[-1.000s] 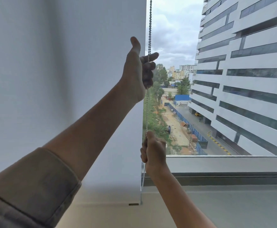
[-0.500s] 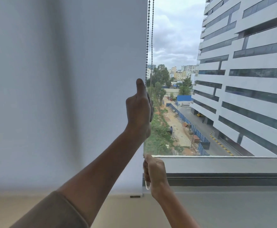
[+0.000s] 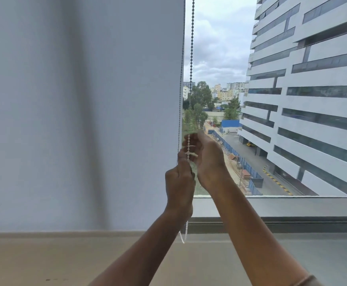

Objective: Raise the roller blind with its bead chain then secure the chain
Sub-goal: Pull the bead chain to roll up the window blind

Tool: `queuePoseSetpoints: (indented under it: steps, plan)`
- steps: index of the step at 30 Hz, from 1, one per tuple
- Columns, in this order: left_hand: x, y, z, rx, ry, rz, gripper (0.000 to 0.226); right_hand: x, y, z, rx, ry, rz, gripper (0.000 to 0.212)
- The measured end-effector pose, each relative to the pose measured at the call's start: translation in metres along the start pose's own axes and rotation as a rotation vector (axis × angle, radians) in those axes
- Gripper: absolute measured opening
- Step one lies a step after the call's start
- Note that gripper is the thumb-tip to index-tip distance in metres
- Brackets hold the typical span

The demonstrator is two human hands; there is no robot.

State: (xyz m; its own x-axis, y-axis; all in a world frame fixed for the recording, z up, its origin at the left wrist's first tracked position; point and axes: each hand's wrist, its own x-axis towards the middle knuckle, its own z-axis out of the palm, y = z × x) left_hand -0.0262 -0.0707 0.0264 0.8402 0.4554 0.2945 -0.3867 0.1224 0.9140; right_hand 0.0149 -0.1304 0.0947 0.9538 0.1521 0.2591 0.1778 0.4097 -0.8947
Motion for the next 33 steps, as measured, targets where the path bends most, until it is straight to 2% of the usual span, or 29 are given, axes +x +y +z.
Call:
queuePoseSetpoints:
  steps: [5, 15, 23, 33]
  plan:
    - [-0.010, -0.024, -0.005, 0.073, 0.002, 0.013, 0.072, 0.001, -0.057, 0.033, 0.109, -0.145, -0.023, 0.050]
    - [-0.027, -0.056, -0.017, 0.091, 0.009, -0.028, 0.067, 0.011, -0.106, 0.066, 0.132, -0.081, -0.028, 0.040]
    - [-0.045, -0.099, -0.033, 0.151, -0.011, -0.120, 0.062, 0.012, -0.113, 0.069, 0.163, -0.002, -0.017, 0.047]
    - [-0.058, -0.124, -0.056, 0.223, -0.116, -0.261, 0.068, -0.007, -0.075, 0.056, 0.191, 0.075, -0.090, 0.057]
